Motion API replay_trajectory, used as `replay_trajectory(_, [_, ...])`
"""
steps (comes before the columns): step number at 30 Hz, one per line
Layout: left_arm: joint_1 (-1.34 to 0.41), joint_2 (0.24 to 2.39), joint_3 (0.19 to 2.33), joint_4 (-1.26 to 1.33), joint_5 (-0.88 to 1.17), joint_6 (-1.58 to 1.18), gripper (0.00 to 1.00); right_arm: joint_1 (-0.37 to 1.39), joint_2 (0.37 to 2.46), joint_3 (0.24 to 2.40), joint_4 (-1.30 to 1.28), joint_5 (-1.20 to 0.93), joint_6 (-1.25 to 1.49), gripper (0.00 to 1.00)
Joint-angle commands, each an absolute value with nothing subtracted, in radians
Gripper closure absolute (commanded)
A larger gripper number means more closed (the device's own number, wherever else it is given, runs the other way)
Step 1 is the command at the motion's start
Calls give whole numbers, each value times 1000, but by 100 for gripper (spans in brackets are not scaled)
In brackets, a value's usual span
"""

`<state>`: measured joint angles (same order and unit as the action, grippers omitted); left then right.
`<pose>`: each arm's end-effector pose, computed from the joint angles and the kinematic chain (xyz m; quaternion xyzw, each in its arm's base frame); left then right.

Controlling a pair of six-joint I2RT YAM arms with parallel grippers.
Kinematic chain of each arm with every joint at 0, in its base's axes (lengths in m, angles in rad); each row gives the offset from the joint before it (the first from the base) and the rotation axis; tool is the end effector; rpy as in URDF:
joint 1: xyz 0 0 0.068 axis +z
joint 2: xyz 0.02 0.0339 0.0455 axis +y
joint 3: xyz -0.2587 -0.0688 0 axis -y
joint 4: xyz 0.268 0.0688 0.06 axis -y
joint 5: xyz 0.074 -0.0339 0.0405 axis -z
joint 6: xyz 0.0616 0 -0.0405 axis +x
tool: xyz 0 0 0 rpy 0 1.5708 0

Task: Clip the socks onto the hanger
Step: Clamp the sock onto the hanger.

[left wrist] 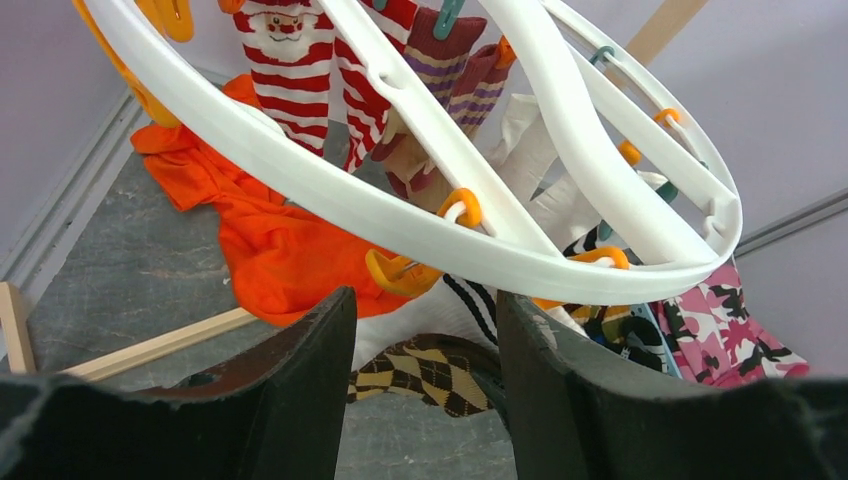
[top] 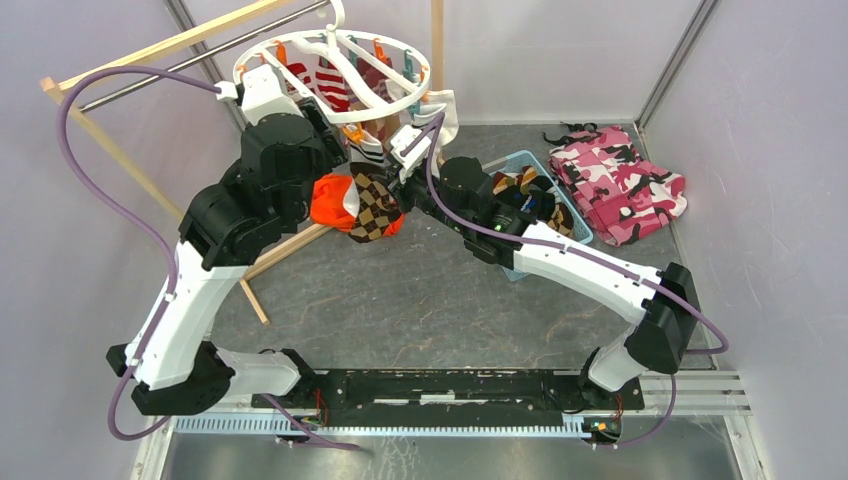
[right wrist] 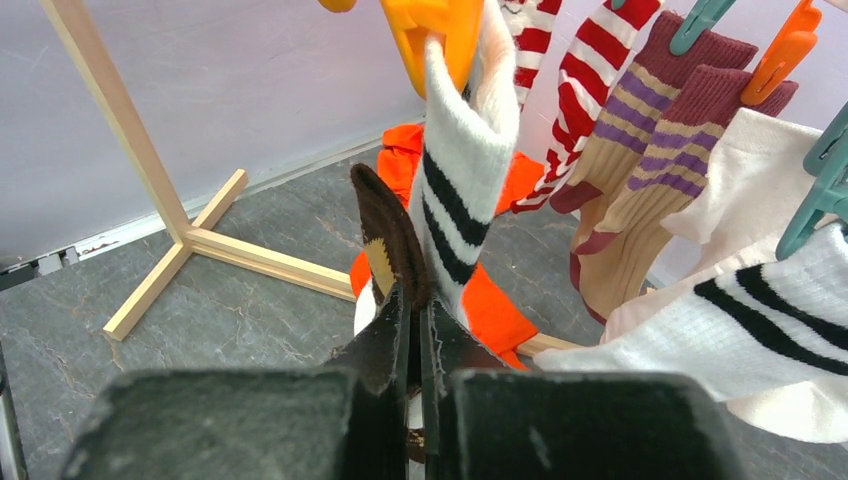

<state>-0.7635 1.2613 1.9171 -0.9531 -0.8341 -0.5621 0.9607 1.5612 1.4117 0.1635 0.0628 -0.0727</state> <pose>0.1958 -0.1242 0.5371 -0.1657 0.7556 -0.0778 0.6289 0.2478 0.3477 0.3935 -0.3273 0.6212 0.2858 0.6522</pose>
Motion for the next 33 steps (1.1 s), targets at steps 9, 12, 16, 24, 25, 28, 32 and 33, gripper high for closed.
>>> replay_trajectory(9, [-761,891,1557,-705,-328,-274,33,935,1508,1401,181,28,-49,100])
replay_trajectory(12, [-761,774,1361,-602,-136,-181,29,915,1485,1372,176,22,-44,100])
replay_trajectory(16, [-761,601,977,-337,57,-32,26,892,1450,1326,179,2,-51,100])
replay_trajectory(24, [-760,516,610,134,55,155,19,835,1391,1247,201,-37,-80,100])
replay_trajectory(25, [-757,541,608,151,66,162,20,824,1388,1244,200,-43,-81,100])
replay_trajectory(28, [-739,597,597,216,110,169,22,791,1378,1234,199,-71,-90,100])
replay_trajectory(32, [-641,631,543,358,238,112,26,727,1338,1209,183,-203,-130,100])
replay_trajectory(33, [-600,646,532,413,304,76,27,704,1318,1202,173,-268,-152,100])
